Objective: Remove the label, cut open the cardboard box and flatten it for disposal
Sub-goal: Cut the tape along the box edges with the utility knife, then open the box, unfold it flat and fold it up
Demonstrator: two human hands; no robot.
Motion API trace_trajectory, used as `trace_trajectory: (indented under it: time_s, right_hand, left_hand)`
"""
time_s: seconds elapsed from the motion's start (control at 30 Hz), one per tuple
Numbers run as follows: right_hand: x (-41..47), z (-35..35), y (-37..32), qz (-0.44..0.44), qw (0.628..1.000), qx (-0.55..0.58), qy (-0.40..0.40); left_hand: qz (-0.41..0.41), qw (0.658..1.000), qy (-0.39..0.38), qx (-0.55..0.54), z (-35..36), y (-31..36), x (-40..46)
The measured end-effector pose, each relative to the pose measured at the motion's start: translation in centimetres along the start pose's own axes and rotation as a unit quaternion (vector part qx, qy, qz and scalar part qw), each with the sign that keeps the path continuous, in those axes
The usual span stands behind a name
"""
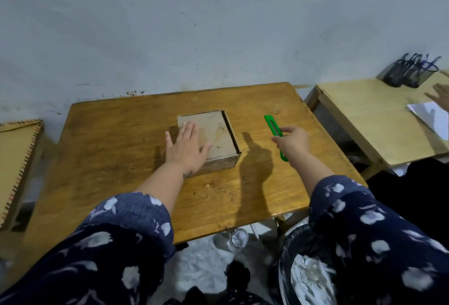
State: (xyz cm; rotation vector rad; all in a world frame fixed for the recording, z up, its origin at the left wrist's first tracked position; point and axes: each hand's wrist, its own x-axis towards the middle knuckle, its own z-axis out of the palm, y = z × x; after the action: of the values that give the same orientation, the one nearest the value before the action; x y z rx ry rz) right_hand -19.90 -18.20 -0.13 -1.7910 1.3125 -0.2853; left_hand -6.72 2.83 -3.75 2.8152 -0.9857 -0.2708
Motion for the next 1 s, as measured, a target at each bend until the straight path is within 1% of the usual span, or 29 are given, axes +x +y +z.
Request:
trace_trajectory:
  time_s: [0.2, 0.3, 0.47, 0.57, 0.63, 0.73, 0.87, 0.93, 1.0]
  right_hand:
    - [4.2, 2.3, 0.9, 0.033, 0.997, -0.068, 0.001]
    - [7.1, 3.4, 1.2, 0.017, 0.996, -0.092, -0.006]
    - [11.2, 5.0, 0.5, -0.029, 0.991, -0.128, 0.007]
    - [13.2, 5.6, 0.3, -0.046, 0.990, -0.128, 0.021]
    - [14.2, 5.9, 0.5, -0.042, 0.991, -0.127, 0.010]
    - [14.6, 5.9, 0.7, -0.034, 0.990, -0.135, -0.002]
    - [13.5, 5.6, 0.4, -0.050, 0.981, -0.185, 0.025]
    - [12.0, 6.0, 0.2, -0.079, 0.983, -0.164, 0.018]
    - [10.1, 6.7, 0.1, -0.108, 0.988, -0.112, -0.019]
  left_hand:
    - [-0.023, 1.000, 0.011, -0.016, 0.9, 2.1, 3.0]
    - [-0.033, 0.999, 0.009, -0.006, 1.6, 3.1, 3.8]
    - [-0.042, 0.997, 0.063, 0.021, 2.7, 3.5, 3.9]
    - [-0.046, 0.996, 0.072, 0.023, 2.9, 3.5, 3.9]
    - [-0.049, 0.996, 0.075, 0.020, 2.9, 3.5, 4.0]
    - [-0.051, 0.995, 0.078, 0.019, 2.8, 3.6, 4.0]
    - [-0.051, 0.995, 0.082, 0.010, 2.7, 3.6, 3.9]
    - [-0.050, 0.995, 0.082, 0.004, 2.6, 3.6, 3.8]
    - [-0.049, 0.996, 0.081, 0.001, 2.5, 3.7, 3.8]
